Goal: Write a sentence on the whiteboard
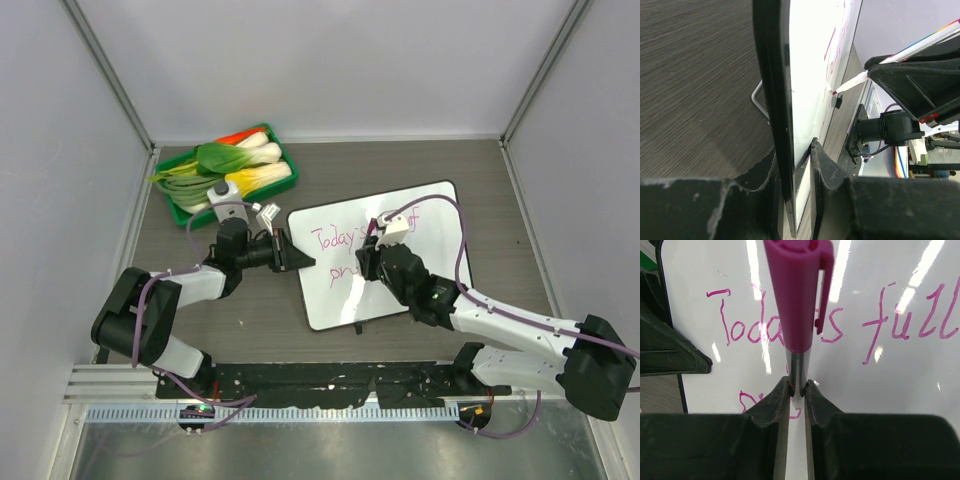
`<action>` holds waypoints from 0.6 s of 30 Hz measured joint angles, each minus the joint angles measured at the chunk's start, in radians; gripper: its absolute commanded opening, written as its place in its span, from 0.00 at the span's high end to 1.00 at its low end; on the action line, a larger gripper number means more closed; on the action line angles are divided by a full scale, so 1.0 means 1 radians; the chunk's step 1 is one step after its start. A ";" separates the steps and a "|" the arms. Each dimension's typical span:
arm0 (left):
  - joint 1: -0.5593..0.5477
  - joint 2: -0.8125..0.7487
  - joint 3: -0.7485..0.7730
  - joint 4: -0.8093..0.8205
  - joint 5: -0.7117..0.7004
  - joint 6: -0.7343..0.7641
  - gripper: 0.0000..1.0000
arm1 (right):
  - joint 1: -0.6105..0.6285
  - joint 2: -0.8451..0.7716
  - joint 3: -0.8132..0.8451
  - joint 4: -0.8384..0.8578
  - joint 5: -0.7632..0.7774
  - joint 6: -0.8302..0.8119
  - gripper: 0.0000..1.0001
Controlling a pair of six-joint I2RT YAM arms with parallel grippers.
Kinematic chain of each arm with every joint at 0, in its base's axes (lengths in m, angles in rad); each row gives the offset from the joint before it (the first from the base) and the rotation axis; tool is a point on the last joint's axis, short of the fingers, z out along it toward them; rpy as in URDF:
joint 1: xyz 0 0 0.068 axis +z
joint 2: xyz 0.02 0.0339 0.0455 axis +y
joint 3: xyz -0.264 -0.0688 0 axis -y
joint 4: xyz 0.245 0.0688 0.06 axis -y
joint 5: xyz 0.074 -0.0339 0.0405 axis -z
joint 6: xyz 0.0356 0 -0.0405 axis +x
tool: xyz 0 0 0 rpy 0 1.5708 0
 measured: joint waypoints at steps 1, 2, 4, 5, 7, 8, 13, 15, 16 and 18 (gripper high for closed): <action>0.000 0.000 0.000 0.000 0.000 0.000 1.00 | 0.000 0.005 0.002 0.003 -0.002 0.000 0.99; 0.000 0.000 0.000 0.000 0.000 0.000 1.00 | 0.000 0.010 0.005 0.007 -0.006 0.000 0.99; 0.000 0.000 0.000 0.000 0.000 0.000 1.00 | 0.000 0.014 0.007 0.012 -0.016 0.000 0.99; 0.000 0.000 0.000 0.000 0.000 0.000 1.00 | 0.000 0.014 0.007 0.012 -0.021 0.000 0.98; 0.000 0.000 0.000 0.000 0.000 0.000 1.00 | 0.000 0.014 0.007 0.014 -0.035 0.002 0.98; 0.000 0.000 0.000 0.000 0.001 0.000 1.00 | 0.000 0.014 0.007 0.016 -0.043 0.005 0.99; 0.000 0.000 0.000 0.000 0.001 0.000 1.00 | -0.001 0.008 0.006 0.017 -0.077 0.016 0.98; 0.000 0.000 0.000 0.000 0.002 0.000 1.00 | -0.001 -0.006 0.005 0.016 -0.085 0.022 0.99; 0.000 0.000 0.000 0.000 0.002 0.000 1.00 | -0.001 -0.015 0.005 0.016 -0.087 0.023 0.99; 0.000 0.000 0.000 0.000 0.002 0.000 1.00 | -0.002 -0.048 0.002 0.016 -0.088 0.026 0.98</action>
